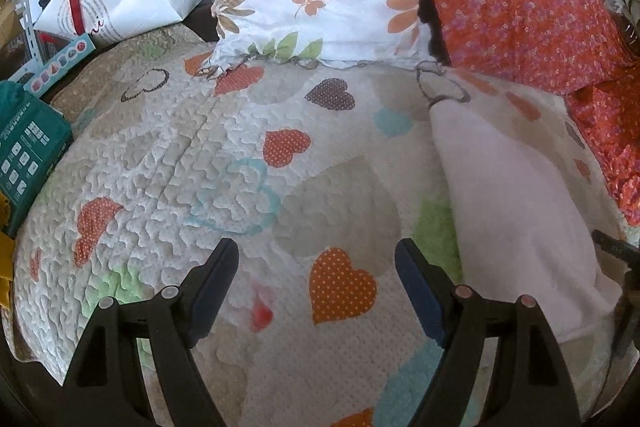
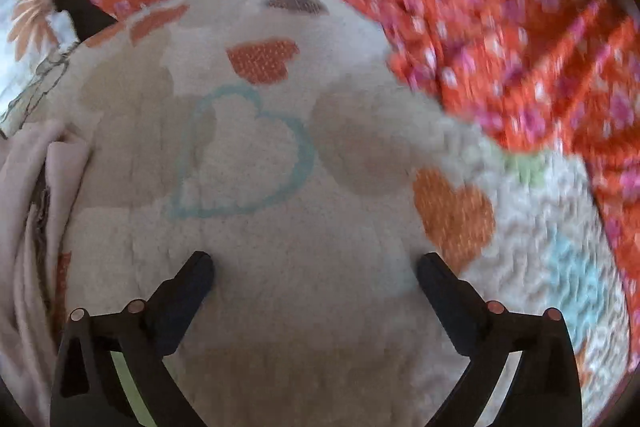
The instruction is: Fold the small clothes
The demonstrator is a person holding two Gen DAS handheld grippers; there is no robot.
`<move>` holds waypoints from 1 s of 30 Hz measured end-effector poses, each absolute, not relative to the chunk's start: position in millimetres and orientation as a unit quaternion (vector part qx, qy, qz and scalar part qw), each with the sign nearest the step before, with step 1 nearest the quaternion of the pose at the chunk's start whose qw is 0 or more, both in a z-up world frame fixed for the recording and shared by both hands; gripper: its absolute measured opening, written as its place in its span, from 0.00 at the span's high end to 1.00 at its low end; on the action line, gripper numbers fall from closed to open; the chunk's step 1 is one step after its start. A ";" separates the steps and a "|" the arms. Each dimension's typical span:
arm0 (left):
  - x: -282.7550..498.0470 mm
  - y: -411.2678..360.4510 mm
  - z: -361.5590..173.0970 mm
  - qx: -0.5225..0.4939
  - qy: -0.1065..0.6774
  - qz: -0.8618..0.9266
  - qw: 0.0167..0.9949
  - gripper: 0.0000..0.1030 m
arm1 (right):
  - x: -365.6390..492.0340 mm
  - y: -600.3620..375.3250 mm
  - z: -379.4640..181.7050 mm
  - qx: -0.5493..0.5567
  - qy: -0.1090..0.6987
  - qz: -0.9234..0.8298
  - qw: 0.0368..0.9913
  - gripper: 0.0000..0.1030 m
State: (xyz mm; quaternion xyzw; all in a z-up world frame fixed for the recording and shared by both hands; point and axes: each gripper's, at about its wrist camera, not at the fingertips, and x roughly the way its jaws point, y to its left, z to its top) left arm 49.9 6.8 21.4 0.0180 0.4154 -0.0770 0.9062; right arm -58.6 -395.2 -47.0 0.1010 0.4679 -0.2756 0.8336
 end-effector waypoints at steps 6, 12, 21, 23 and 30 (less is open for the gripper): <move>49.3 7.1 20.7 0.016 0.418 -0.077 0.905 0.23 | -61.7 -394.8 -47.7 0.098 0.457 -0.276 0.840 0.00; 51.6 13.9 25.0 -0.004 0.418 -0.083 0.905 0.23 | -62.8 -396.6 -46.5 0.101 0.457 -0.274 0.840 0.00; 53.2 40.6 39.4 -0.030 0.395 -0.054 0.916 0.23 | -61.6 -396.2 -47.7 0.101 0.457 -0.274 0.840 0.00; 55.3 50.1 42.2 -0.041 0.395 -0.048 0.917 0.23 | -61.6 -396.3 -47.7 0.100 0.458 -0.275 0.840 0.00; 57.7 74.8 54.2 -0.071 0.380 -0.029 0.922 0.22 | -61.3 -396.1 -47.7 0.100 0.458 -0.275 0.840 0.00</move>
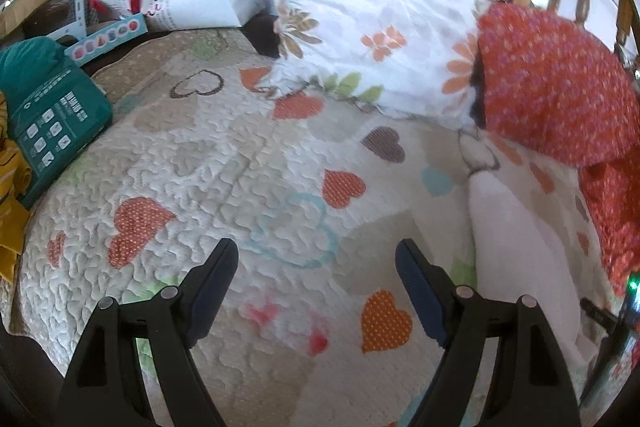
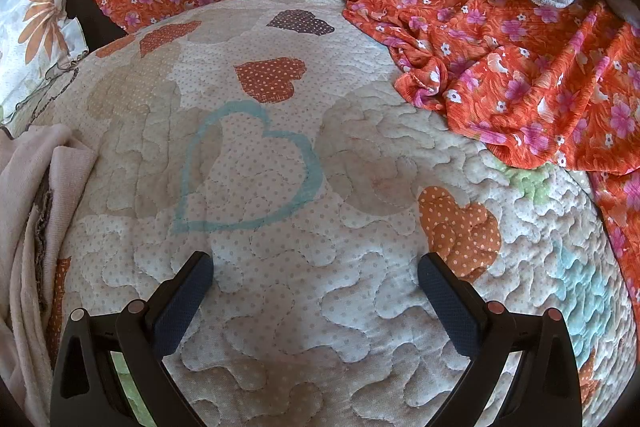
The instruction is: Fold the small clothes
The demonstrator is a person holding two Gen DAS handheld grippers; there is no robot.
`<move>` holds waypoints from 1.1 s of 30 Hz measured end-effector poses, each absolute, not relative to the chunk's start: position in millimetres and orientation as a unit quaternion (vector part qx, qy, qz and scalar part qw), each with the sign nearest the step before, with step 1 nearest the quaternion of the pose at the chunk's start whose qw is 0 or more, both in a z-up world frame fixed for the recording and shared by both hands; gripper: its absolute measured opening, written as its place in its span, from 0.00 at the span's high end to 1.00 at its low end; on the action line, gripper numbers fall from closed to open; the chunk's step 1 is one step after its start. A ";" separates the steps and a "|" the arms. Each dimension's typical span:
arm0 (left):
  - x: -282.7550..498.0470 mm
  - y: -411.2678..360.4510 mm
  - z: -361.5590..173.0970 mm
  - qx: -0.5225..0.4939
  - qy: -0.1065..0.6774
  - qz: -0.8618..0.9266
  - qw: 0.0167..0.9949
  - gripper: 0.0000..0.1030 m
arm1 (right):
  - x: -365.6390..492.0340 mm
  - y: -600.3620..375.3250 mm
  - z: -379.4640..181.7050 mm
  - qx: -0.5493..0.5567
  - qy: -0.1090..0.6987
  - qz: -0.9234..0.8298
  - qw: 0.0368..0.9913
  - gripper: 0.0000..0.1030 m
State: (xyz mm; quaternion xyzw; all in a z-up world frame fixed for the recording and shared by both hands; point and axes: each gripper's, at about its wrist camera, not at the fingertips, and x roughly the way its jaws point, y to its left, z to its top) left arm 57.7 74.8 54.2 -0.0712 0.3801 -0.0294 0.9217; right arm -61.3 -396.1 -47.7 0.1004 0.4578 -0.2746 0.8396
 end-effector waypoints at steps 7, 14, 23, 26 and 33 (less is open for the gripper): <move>52.4 79.6 61.8 -0.067 0.364 -0.026 0.929 0.21 | -61.1 -396.0 -47.6 0.100 0.458 -0.275 0.839 0.00; 50.9 84.7 66.5 -0.064 0.347 0.006 0.936 0.17 | -61.8 -396.4 -47.3 0.100 0.458 -0.275 0.839 0.00; 28.3 77.8 94.9 -0.028 0.247 0.042 0.968 0.03 | -61.5 -396.1 -47.4 0.100 0.459 -0.275 0.839 0.00; 13.0 76.8 108.1 -0.030 0.187 0.036 0.981 0.00 | -61.5 -396.1 -47.5 0.100 0.459 -0.275 0.839 0.00; 6.6 68.5 118.5 -0.011 0.180 -0.006 0.984 0.00 | -61.3 -396.2 -47.5 0.100 0.459 -0.275 0.839 0.00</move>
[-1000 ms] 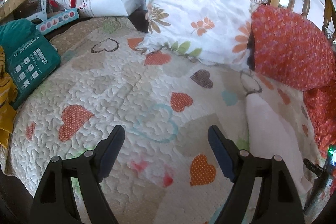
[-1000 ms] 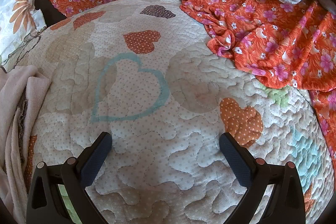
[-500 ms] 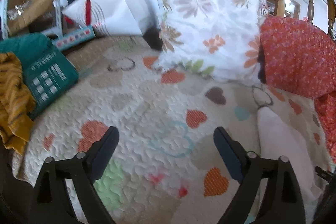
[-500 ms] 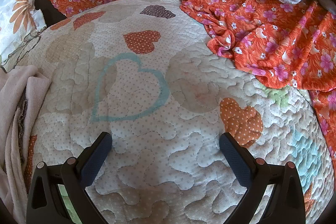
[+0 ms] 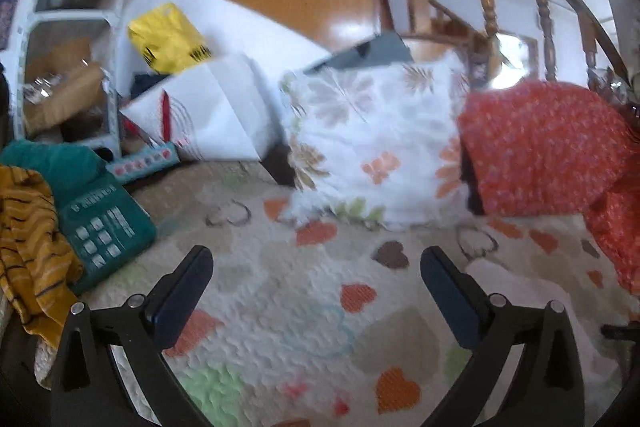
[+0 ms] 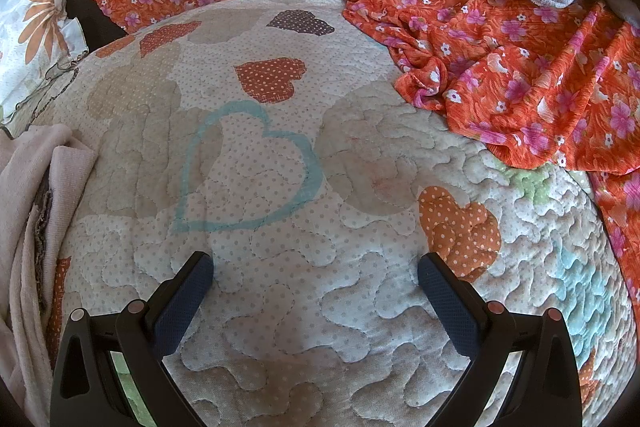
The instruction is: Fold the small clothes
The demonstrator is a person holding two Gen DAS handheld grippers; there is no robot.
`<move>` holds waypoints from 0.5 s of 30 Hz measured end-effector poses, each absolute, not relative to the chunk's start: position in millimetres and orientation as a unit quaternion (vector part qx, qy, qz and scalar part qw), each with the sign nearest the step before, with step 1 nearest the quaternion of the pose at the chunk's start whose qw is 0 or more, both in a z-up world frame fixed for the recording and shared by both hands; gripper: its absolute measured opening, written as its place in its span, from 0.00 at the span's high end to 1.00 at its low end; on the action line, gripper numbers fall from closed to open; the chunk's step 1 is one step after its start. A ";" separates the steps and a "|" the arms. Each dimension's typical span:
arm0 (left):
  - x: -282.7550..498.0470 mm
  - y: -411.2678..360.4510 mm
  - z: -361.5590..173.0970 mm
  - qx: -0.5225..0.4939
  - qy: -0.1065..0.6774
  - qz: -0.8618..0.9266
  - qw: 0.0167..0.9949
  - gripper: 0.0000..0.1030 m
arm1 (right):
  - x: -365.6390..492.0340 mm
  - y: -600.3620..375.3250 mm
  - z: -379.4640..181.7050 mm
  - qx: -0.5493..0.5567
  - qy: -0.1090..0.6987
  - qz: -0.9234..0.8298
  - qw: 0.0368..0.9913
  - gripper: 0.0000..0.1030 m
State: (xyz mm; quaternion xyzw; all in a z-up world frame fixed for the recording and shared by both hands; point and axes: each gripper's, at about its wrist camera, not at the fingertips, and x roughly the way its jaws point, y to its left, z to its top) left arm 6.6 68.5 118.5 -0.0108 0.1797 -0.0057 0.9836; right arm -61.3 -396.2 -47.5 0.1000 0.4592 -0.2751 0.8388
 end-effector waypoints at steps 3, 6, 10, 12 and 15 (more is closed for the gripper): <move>12.0 61.2 109.4 -0.008 0.212 -0.024 0.977 0.00 | -61.2 -396.3 -47.4 0.100 0.459 -0.275 0.839 0.00; 16.8 48.6 95.8 0.007 0.241 -0.030 0.970 0.00 | -61.6 -396.0 -47.5 0.100 0.459 -0.275 0.839 0.00; 24.6 34.0 70.5 0.015 0.298 -0.035 0.954 0.00 | -62.1 -395.5 -47.6 0.100 0.460 -0.275 0.839 0.00; 28.5 27.8 57.5 0.020 0.329 -0.038 0.943 0.00 | -62.6 -395.2 -47.7 0.100 0.459 -0.275 0.839 0.00; 32.6 21.2 42.2 0.037 0.358 -0.041 0.932 0.00 | -61.2 -396.6 -48.1 0.099 0.459 -0.275 0.839 0.00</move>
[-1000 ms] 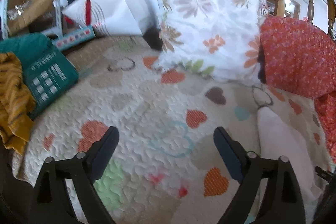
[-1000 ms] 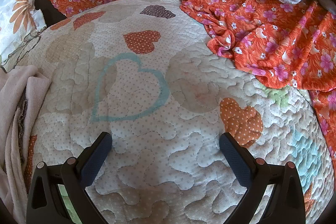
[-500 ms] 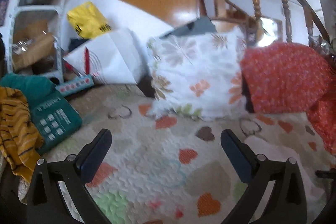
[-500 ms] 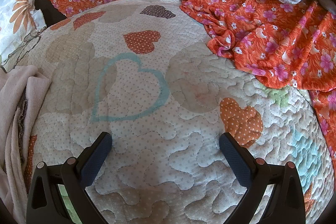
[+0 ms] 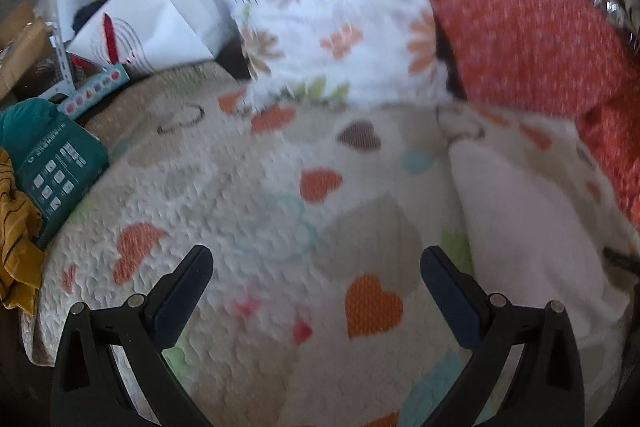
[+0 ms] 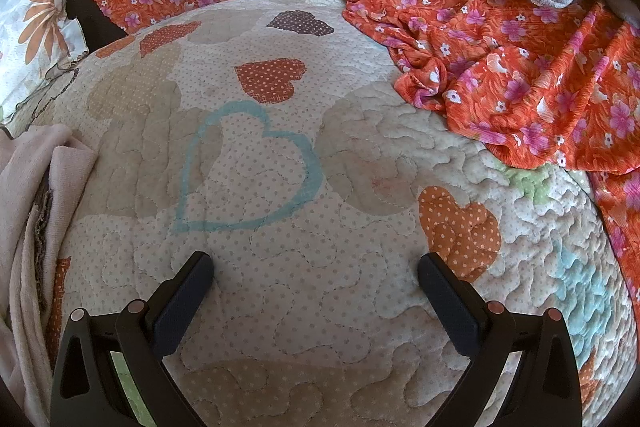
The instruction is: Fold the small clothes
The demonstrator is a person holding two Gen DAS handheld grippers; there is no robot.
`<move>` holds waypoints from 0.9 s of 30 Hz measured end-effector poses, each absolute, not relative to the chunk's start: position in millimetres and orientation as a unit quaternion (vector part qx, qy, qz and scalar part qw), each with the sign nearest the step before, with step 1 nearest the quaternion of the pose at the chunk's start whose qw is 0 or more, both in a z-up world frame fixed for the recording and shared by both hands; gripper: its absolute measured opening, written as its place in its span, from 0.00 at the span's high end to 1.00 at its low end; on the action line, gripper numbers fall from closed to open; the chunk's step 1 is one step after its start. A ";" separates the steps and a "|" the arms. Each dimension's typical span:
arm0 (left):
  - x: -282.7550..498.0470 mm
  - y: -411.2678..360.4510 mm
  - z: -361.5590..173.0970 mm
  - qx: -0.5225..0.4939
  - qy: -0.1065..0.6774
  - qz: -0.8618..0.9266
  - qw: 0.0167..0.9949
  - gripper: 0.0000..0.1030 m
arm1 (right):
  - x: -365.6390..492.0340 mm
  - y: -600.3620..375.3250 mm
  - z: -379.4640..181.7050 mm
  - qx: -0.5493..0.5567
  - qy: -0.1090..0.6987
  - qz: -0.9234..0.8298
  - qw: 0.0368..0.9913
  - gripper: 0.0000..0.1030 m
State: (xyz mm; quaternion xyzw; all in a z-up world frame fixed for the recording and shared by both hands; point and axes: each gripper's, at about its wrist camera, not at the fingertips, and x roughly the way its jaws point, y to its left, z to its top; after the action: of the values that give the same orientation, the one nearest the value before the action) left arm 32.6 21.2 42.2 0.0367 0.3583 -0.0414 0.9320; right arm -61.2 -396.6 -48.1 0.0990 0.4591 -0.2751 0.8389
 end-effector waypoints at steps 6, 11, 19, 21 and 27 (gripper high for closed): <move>38.6 17.6 22.7 0.031 0.400 -0.058 0.914 0.00 | -61.9 -397.8 -48.3 0.100 0.459 -0.275 0.839 0.00; 42.1 11.5 13.4 0.038 0.416 -0.063 0.906 0.00 | -57.9 -401.0 -47.1 0.129 0.465 -0.290 0.827 0.00; 35.3 -4.2 9.0 0.076 0.414 -0.069 0.904 0.00 | -46.7 -393.7 -41.9 0.103 0.496 -0.320 0.800 0.01; 32.5 -6.2 9.4 0.084 0.408 -0.070 0.906 0.00 | -42.4 -381.2 -32.8 0.061 0.493 -0.328 0.804 0.08; 29.1 -9.2 9.8 0.079 0.405 -0.080 0.907 0.00 | -50.5 -314.9 29.5 -0.029 0.394 -0.309 0.865 0.08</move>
State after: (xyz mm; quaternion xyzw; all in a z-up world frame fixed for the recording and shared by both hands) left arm 29.1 -9.2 9.8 0.0789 0.4048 -0.0805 0.9074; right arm -50.5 -314.9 29.5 -0.0292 0.3941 -0.3087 0.8652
